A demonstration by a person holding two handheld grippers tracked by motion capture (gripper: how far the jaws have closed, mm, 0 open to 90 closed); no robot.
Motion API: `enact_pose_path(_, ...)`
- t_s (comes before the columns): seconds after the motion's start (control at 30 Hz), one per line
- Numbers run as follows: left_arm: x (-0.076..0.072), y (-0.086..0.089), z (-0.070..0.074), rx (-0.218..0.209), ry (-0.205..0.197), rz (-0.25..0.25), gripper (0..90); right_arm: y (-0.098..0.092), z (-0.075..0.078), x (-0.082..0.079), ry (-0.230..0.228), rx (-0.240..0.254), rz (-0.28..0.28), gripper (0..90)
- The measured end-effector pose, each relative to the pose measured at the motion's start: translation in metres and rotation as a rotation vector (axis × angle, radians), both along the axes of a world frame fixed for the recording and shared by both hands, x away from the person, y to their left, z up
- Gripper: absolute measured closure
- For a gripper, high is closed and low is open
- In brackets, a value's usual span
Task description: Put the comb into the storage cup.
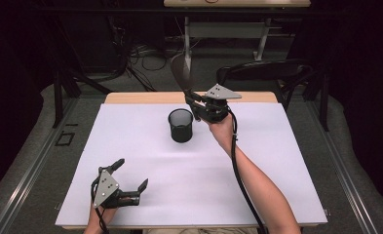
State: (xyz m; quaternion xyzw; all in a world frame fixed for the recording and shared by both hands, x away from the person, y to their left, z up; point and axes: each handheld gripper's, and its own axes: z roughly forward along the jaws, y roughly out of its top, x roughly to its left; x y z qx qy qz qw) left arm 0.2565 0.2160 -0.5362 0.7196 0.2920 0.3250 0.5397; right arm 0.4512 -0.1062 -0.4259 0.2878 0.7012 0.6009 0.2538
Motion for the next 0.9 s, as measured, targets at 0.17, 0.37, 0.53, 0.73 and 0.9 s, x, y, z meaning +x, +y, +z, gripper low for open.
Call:
enact_pose_path(0.17, 0.000, 0.000, 0.000, 0.002, 0.001, -0.002, 0.1, 0.002, 0.000, 0.001, 0.002, 0.008, 0.007, 73.0)
enact_pose_path(0.37, 0.000, 0.000, 0.000, 0.001, 0.000, -0.001, 0.1, 0.005, -0.002, 0.003, 0.004, 0.018, 0.014, 72.9)
enact_pose_path(0.53, 0.001, 0.000, 0.000, -0.004, 0.003, -0.001, 0.1, 0.008, -0.003, 0.005, 0.001, 0.023, 0.019, 73.0)
enact_pose_path(0.73, 0.001, 0.000, -0.001, -0.002, 0.004, -0.001, 0.1, 0.012, -0.004, 0.008, -0.003, 0.030, 0.024, 72.9)
enact_pose_path(0.9, 0.001, 0.000, 0.000, 0.000, 0.002, 0.001, 0.1, 0.011, -0.005, 0.010, -0.002, 0.055, 0.024, 72.9)
